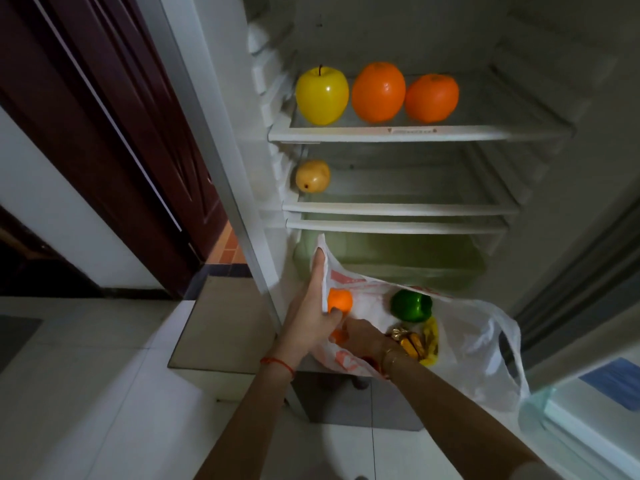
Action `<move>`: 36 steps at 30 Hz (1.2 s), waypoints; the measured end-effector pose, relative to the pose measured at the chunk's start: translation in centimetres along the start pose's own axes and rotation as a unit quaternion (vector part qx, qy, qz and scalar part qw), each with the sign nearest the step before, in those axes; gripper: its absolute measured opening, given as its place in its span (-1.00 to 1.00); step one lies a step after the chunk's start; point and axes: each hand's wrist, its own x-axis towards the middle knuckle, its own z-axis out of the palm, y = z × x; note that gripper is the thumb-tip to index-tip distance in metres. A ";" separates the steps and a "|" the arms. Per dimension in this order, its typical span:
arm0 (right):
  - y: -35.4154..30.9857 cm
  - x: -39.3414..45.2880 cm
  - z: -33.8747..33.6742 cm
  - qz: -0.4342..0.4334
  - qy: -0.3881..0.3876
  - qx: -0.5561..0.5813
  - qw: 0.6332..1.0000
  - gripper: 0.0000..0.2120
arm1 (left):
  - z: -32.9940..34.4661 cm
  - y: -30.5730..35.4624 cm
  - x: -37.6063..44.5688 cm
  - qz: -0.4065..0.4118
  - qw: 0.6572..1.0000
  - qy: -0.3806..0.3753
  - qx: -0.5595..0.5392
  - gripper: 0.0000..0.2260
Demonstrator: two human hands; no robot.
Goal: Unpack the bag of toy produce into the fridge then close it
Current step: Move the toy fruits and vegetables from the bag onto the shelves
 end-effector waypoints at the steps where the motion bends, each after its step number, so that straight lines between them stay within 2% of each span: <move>1: -0.3 0.0 0.3 -0.003 0.011 0.008 1.000 -0.61 | 0.0 -0.1 -0.1 0.000 1.000 0.004 0.003 -0.04; 9: -0.7 0.2 1.5 0.002 0.027 0.056 0.998 -0.57 | 0.0 -0.3 0.0 -0.005 1.000 0.011 0.003 0.03; 11: -0.5 -0.1 0.8 0.010 0.027 0.087 0.996 -0.50 | 0.0 -0.4 0.0 -0.005 1.000 0.010 -0.001 0.00; 14: 0.7 -0.4 -1.0 0.065 -0.009 0.178 0.982 -0.33 | -0.2 -0.3 0.1 0.001 1.000 0.005 -0.008 -0.02; 16: 1.7 -0.8 -2.2 0.070 -0.036 0.305 0.949 -0.31 | -0.2 0.0 0.1 0.011 1.000 -0.003 -0.014 -0.04; 19: 2.8 -2.2 -3.8 0.046 -0.034 0.507 0.860 -0.45 | 0.0 0.3 0.1 0.025 0.999 -0.009 -0.021 -0.07; 22: 3.1 -3.7 -5.5 0.011 -0.024 0.581 0.813 -0.62 | 0.1 0.9 0.0 0.046 0.998 -0.004 -0.036 -0.05; 25: 2.7 -5.4 -7.1 -0.001 -0.013 0.622 0.783 -0.64 | 0.3 1.6 0.2 0.056 0.998 -0.003 -0.017 -0.01; 28: 2.1 -7.3 -8.6 -0.024 -0.013 0.638 0.770 -0.54 | 0.7 2.2 0.5 0.068 0.997 -0.011 -0.018 0.04; 31: 1.5 -8.7 -9.9 -0.041 -0.016 0.661 0.749 -0.32 | 1.0 2.8 0.8 0.077 0.997 -0.023 -0.019 0.03; 34: 0.9 -9.8 -11.5 -0.087 -0.005 0.657 0.749 -0.19 | 1.3 3.8 1.0 0.093 0.994 -0.038 -0.046 0.04; 36: 0.4 -10.7 -12.9 -0.111 0.007 0.662 0.742 -0.03 | 1.4 4.2 1.2 0.101 0.992 -0.051 -0.057 0.04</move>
